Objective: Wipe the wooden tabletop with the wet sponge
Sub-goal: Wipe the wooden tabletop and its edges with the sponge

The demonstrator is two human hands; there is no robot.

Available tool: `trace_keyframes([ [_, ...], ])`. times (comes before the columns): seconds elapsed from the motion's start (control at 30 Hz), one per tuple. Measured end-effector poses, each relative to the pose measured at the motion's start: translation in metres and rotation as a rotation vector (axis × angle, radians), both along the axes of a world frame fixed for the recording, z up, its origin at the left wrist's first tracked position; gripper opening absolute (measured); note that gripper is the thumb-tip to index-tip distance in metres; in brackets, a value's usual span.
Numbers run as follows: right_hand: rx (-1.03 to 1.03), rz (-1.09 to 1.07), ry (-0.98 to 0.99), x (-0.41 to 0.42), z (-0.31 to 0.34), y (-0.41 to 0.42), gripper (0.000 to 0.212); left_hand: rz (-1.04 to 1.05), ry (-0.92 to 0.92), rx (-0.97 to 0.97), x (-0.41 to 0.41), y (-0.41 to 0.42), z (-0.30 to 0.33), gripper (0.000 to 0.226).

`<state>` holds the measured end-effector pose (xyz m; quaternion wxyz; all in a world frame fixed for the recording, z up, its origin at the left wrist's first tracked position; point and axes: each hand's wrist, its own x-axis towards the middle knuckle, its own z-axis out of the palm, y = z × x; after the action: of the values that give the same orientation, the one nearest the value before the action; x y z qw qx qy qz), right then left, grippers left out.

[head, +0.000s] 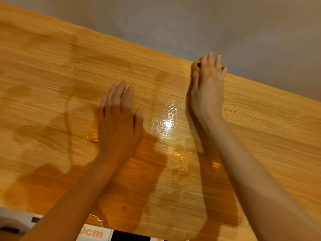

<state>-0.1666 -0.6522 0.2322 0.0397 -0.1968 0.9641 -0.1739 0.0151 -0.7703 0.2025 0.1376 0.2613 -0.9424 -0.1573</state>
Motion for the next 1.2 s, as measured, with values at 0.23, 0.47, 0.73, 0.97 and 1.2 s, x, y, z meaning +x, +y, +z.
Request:
trace_keyframes([
  [0.23,0.088,0.431,0.042,0.07,0.003,0.052,0.046,-0.016,0.006,-0.018,0.002,0.002,-0.002,0.053],
  [0.47,-0.037,-0.023,-0.017,0.051,-0.003,0.039,0.049,0.002,-0.023,0.018,-0.002,-0.001,0.0,0.055],
  [0.73,-0.037,-0.044,-0.008,0.021,0.001,0.056,0.048,0.014,-0.057,0.044,-0.003,-0.001,0.003,0.057],
  [0.97,0.011,0.318,0.014,0.057,-0.003,-0.002,0.049,0.004,-0.054,0.035,-0.001,0.0,0.005,0.056],
  [1.2,0.013,-0.433,0.038,0.04,0.0,0.098,0.048,0.005,-0.048,0.033,0.0,0.001,0.006,0.054],
])
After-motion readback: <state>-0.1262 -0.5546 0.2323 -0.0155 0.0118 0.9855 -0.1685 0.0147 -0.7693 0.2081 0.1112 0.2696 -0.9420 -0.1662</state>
